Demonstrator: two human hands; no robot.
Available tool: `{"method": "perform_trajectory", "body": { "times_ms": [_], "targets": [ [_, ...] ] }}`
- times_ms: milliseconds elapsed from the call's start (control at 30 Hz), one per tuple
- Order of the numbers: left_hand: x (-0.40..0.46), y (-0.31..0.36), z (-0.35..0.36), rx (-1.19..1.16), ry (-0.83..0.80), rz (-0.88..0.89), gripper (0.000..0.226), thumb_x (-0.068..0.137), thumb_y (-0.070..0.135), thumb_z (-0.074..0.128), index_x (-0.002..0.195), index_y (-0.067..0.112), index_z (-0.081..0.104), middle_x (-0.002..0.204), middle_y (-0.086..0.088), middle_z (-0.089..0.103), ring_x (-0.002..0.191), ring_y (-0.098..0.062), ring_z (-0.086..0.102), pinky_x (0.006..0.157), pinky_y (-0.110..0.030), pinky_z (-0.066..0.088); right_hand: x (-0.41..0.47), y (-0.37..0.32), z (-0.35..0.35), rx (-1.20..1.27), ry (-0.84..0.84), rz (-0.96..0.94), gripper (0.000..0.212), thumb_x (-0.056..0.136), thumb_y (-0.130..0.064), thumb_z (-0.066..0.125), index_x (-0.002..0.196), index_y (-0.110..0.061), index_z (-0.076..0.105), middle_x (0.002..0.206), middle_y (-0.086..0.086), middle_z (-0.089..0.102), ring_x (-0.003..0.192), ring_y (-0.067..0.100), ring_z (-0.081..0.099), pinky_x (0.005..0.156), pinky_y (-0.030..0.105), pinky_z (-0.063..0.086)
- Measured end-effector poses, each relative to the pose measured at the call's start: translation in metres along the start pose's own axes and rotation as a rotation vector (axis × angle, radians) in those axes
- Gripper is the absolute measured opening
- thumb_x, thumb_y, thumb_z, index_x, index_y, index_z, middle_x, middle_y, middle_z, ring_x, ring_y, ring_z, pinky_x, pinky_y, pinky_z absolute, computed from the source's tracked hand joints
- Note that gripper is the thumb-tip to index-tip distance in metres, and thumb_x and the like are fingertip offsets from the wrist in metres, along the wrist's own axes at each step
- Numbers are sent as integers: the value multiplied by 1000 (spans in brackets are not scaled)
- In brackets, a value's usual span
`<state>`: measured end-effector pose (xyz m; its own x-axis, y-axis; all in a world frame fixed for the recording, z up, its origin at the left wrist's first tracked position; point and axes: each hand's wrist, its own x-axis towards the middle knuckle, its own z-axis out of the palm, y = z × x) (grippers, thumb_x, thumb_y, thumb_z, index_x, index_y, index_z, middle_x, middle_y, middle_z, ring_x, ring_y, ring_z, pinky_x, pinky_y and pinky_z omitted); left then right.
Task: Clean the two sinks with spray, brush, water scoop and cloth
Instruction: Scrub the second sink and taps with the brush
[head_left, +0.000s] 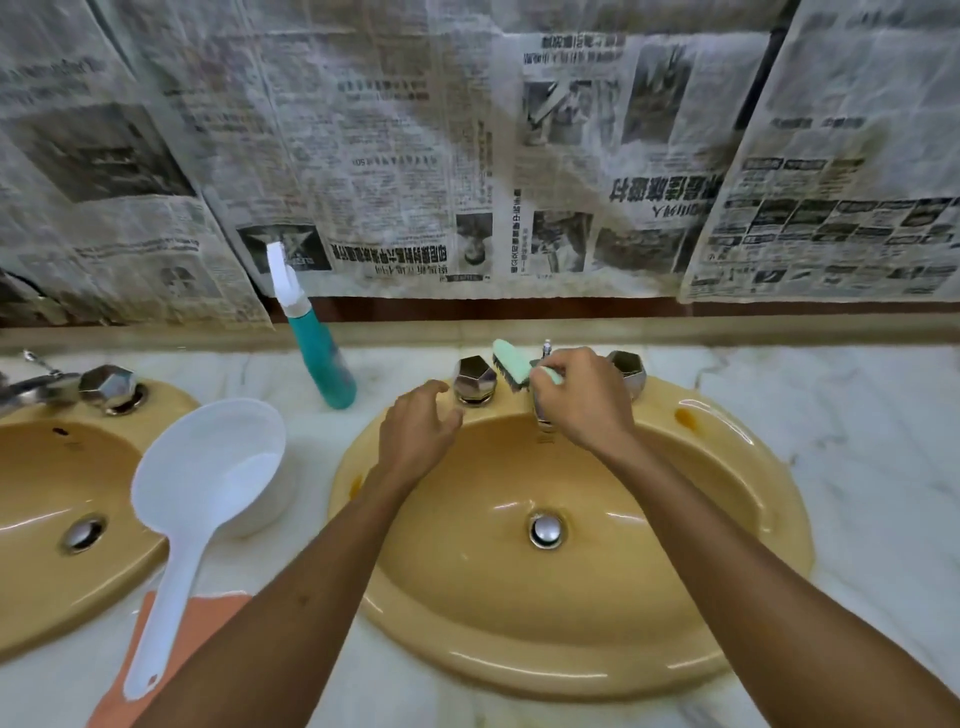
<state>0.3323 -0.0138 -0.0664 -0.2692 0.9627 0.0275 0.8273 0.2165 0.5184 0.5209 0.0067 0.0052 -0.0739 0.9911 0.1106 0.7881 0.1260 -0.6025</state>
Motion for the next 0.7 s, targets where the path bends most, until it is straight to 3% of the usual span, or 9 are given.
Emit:
{"method": "perform_trajectory", "body": {
  "times_ms": [167,267,367,533,700],
  "targets": [
    [42,-6,-1,-87,-51,36,62,87,46,70,140,18,54,136,-8,61,125,-28,55,97,-35,44,34,-21,28,-105,-65,-13,22,88,-29,59,97,-16,74,80,5,68,68,26,59,53,31,41],
    [55,-3,-3,-232,-67,97,50,83,34,78,129,20,66,119,-5,71,111,-23,63,86,-28,44,52,-37,47,-127,-87,-16,22,86,-31,58,94,-18,74,87,7,69,74,29,59,61,34,47],
    [65,-8,2,-352,-118,81,37,78,30,82,113,22,76,106,4,76,98,-9,68,87,-26,51,57,-35,49,-112,-79,29,23,86,-32,58,95,-19,75,85,5,70,73,28,60,60,36,49],
    [74,-20,15,-489,-97,14,47,72,28,87,115,14,74,117,-2,72,103,-9,66,95,-32,52,35,-12,44,-158,-44,50,23,85,-33,57,80,-19,75,62,7,60,62,27,56,49,32,36],
    [77,-20,17,-547,-114,0,48,73,26,87,117,12,72,120,-5,70,108,-11,65,98,-30,51,71,-39,67,-134,-32,82,22,83,-32,58,72,-17,70,58,0,54,56,24,47,47,29,28]
  ]
}}
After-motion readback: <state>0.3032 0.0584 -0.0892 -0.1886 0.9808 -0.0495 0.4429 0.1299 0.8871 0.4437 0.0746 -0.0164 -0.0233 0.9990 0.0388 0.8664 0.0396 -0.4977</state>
